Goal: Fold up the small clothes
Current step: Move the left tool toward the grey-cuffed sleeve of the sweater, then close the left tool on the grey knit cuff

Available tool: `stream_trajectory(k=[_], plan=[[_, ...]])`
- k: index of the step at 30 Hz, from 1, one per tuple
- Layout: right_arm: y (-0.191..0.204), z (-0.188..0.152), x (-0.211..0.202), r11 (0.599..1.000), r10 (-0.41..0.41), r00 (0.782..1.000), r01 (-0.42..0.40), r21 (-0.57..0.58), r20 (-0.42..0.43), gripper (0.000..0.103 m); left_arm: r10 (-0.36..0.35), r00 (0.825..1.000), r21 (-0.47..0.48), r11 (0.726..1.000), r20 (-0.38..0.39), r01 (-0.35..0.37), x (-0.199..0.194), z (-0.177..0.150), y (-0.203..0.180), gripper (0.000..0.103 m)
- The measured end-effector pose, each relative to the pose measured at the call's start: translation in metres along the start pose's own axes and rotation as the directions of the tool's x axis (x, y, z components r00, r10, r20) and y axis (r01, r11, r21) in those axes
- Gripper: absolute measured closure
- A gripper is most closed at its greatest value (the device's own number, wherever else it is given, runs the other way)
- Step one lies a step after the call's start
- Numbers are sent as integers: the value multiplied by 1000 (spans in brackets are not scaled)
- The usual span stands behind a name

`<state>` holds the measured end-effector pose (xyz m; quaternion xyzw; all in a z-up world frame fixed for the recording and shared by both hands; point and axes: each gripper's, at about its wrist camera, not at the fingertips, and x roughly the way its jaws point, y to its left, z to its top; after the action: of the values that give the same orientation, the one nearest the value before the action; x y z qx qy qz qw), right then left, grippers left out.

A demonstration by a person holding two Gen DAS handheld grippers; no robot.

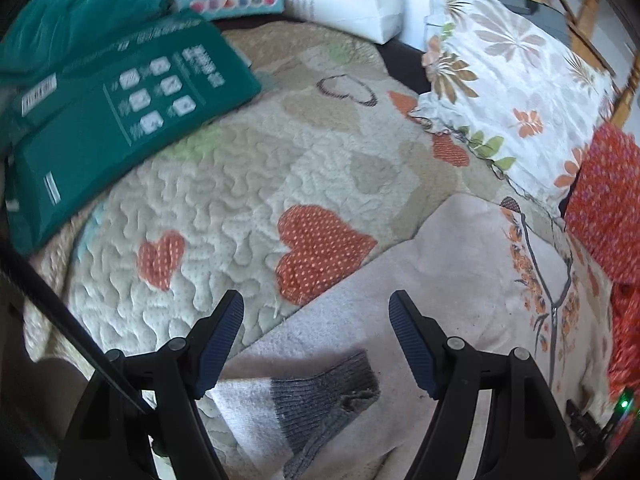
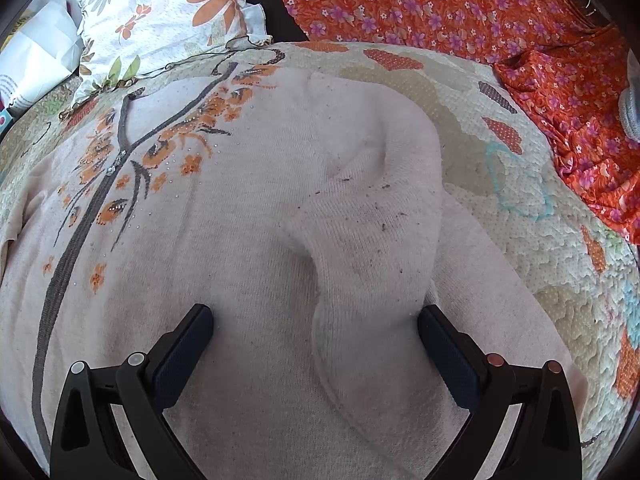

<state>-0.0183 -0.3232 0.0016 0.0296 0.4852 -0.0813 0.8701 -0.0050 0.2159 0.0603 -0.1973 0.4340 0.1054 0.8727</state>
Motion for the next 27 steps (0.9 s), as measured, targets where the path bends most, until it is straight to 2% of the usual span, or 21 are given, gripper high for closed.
stream_trajectory(k=[7, 9, 11, 13, 16, 19, 23, 25, 26, 27], plan=[[0, 0, 0, 1000, -1, 1000, 1, -1, 0, 0, -17, 998, -103, 995, -52, 12, 9, 1, 30, 29], [-1, 0, 0, 1000, -3, 1000, 3, -1, 0, 0, -52, 996, -120, 992, -67, 44, 8, -3, 36, 29], [0, 0, 0, 1000, -3, 1000, 3, -1, -1, 0, -118, 992, -101, 988, -53, 113, -2, -7, 35, 29], [0, 0, 0, 1000, -3, 1000, 3, -1, 0, 0, -175, 984, -30, 984, -30, 174, -15, -11, 29, 29], [0, 0, 0, 1000, -4, 1000, 4, -1, -1, 0, -208, 978, 155, 966, 2, 205, -35, -23, 9, 24], [0, 1, 0, 1000, -4, 1000, 4, -1, 0, 0, -219, 975, 315, 924, -25, 215, -42, -41, -11, 24], [-1, 0, 0, 1000, -7, 1000, 7, -3, 1, 0, -145, 986, 421, 892, -78, 164, -29, -53, -27, 24], [-1, 0, 0, 1000, -6, 1000, 6, -3, 1, 0, -68, 994, 457, 884, -88, 101, -19, -58, -32, 25], [-1, -1, 0, 1000, -6, 1000, 6, -3, 1, 0, -18, 996, 472, 879, -90, 59, -12, -60, -33, 35], [-1, 0, 0, 1000, -6, 1000, 6, -2, 3, 0, 19, 995, 481, 876, -97, 30, -6, -61, -33, 65]])
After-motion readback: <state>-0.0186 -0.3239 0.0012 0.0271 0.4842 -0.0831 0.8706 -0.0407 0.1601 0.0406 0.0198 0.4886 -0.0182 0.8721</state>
